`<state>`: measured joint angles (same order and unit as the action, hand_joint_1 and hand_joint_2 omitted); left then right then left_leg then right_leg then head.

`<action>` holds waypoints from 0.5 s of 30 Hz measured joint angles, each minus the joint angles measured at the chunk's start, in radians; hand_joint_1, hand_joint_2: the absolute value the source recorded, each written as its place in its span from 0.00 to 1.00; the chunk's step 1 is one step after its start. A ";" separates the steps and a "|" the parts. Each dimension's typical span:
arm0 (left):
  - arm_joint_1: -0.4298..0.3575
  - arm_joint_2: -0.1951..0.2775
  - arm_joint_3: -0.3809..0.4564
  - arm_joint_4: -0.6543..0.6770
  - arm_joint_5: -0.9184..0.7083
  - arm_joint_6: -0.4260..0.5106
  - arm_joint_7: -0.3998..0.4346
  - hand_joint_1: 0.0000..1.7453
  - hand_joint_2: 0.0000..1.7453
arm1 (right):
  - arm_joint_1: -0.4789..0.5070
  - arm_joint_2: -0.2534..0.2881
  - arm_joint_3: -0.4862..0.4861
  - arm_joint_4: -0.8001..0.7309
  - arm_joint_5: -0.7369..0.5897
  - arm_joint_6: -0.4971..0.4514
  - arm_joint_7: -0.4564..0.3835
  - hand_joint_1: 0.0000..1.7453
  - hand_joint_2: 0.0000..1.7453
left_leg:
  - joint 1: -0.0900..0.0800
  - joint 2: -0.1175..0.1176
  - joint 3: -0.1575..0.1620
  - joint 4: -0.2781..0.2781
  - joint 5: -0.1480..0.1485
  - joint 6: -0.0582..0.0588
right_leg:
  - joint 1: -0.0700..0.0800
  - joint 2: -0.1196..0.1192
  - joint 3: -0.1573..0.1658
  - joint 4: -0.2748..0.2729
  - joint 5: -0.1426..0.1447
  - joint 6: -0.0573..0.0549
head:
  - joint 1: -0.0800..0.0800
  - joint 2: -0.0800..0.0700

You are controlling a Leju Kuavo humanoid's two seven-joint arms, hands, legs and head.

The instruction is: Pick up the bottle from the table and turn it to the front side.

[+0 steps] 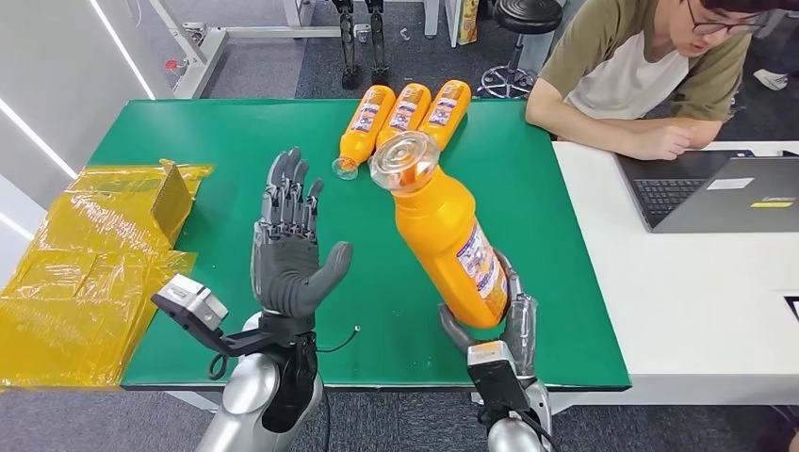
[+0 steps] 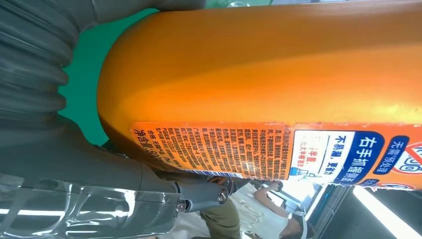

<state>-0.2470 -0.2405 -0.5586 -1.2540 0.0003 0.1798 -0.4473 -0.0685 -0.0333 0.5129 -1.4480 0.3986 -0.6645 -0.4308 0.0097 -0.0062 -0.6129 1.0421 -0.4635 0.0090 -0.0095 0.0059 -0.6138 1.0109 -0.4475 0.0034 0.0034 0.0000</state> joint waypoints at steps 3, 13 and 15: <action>-0.017 -0.006 -0.009 0.043 0.000 -0.028 -0.001 0.00 1.00 | 0.006 0.003 0.010 -0.018 0.026 0.019 0.002 1.00 1.00 | 0.000 0.000 0.000 0.000 0.000 0.000 | 0.000 0.000 0.000 0.000 0.000 0.000 | 0.000 0.000; -0.065 -0.017 -0.020 0.098 -0.007 -0.064 -0.001 0.00 1.00 | -0.006 -0.006 0.036 -0.030 0.088 0.075 0.066 1.00 1.00 | 0.000 0.000 0.000 0.000 0.000 0.000 | 0.000 0.000 0.000 0.000 0.000 0.000 | 0.000 0.000; -0.068 -0.017 -0.021 0.100 -0.007 -0.065 -0.001 0.00 1.00 | -0.008 -0.008 0.037 -0.030 0.091 0.080 0.072 1.00 1.00 | 0.000 0.000 0.000 0.000 0.000 0.000 | 0.000 0.000 0.000 0.000 0.000 0.000 | 0.000 0.000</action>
<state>-0.3150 -0.2574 -0.5796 -1.1541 -0.0065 0.1148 -0.4482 -0.0765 -0.0418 0.5495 -1.4782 0.4894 -0.5843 -0.3590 0.0094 -0.0062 -0.6131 1.0422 -0.4633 0.0094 -0.0094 0.0061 -0.6140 1.0109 -0.4474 0.0036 0.0034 0.0000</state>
